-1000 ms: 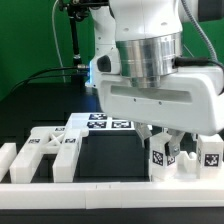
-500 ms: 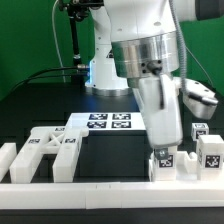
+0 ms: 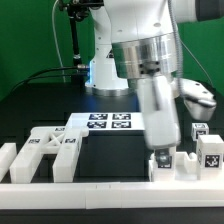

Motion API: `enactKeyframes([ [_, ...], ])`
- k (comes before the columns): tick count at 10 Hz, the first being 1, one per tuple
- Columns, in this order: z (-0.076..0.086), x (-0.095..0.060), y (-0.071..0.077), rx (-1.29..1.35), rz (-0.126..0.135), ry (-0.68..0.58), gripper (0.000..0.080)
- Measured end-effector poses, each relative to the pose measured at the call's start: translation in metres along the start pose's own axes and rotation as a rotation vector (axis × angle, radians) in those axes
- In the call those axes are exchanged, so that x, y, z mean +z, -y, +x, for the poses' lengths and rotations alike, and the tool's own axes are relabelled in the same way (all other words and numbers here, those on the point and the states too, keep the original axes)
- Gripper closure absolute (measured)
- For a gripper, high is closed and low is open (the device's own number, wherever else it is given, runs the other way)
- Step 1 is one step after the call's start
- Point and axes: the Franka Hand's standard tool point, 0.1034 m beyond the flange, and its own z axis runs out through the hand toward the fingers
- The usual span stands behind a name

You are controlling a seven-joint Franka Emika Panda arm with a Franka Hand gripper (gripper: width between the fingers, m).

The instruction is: Assemble chair

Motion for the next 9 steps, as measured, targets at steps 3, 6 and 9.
enactKeyframes([
  [3, -0.0028, 0.0001, 0.0001, -0.412, -0.007, -0.006, 0.0153],
  [6, -0.0018, 0.0000, 0.0002, -0.650, -0.012, -0.013, 0.0151],
  [9, -0.0001, 0.0047, 0.0007, -1.183, -0.015, -0.078, 0.0151],
])
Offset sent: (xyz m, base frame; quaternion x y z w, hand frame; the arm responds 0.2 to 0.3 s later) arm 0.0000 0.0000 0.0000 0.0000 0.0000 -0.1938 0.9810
